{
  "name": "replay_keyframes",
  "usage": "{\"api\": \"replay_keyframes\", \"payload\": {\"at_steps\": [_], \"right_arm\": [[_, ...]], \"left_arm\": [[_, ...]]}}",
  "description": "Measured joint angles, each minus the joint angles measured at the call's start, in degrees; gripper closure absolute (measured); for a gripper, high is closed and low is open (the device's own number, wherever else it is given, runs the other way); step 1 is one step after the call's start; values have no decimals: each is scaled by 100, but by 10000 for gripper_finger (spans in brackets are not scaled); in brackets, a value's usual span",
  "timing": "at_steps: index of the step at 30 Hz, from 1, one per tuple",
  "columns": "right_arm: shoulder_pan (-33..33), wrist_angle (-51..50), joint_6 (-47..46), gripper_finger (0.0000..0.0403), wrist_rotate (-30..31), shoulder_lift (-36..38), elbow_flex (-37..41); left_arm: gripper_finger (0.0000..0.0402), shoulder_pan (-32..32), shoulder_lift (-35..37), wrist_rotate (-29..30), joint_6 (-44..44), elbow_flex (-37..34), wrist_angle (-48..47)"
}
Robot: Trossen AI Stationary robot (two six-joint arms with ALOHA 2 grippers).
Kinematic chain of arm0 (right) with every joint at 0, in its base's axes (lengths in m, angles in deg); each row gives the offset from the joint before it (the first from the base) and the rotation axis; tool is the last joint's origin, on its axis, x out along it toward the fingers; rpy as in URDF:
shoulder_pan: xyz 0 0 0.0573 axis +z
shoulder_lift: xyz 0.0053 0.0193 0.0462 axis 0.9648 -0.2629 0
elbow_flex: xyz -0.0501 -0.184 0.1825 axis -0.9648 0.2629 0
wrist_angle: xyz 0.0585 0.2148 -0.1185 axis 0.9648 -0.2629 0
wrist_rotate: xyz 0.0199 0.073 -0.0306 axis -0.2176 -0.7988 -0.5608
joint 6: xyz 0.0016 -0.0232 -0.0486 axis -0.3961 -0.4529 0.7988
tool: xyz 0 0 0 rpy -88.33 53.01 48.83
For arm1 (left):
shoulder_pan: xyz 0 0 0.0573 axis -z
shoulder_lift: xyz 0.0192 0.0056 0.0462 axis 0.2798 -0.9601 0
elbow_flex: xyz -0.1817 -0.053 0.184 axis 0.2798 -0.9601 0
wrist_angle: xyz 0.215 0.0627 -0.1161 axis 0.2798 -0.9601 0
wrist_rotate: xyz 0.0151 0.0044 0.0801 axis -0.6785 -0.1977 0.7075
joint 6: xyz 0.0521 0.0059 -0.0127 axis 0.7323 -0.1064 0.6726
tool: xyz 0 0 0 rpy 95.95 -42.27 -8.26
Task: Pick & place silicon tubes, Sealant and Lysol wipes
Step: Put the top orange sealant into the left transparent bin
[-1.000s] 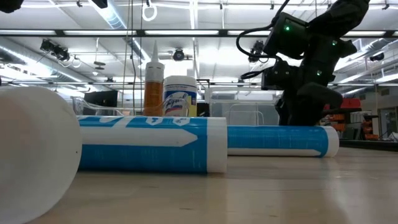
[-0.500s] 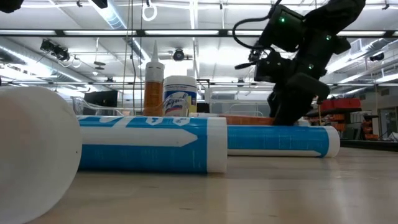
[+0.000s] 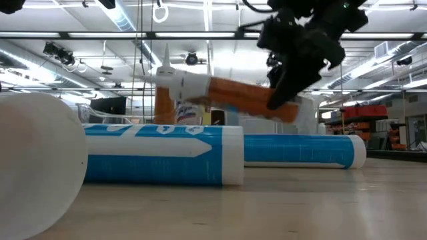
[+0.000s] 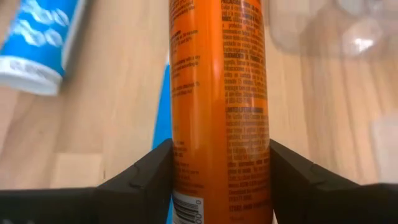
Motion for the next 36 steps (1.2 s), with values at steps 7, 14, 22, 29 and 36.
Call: {"api": "replay_keyframes", "payload": {"at_steps": [7,14,22,29,36], "right_arm": [[102,12,289,200,197,4,-499],[114,93,549,201,351,146,-830],[116,86,790,201,778,757,-844],[123,470,954,201,837,989,-853],[124,913,1068,201,781,742,-853]], "left_arm": [[179,0,3,204,321,0,0],[179,-1,8,377,758,0,2],[179,-2,336,400,786,2,-229],[179,-13,387,555,778,2,-251],[179,-17,29,594,843,2,287]]}}
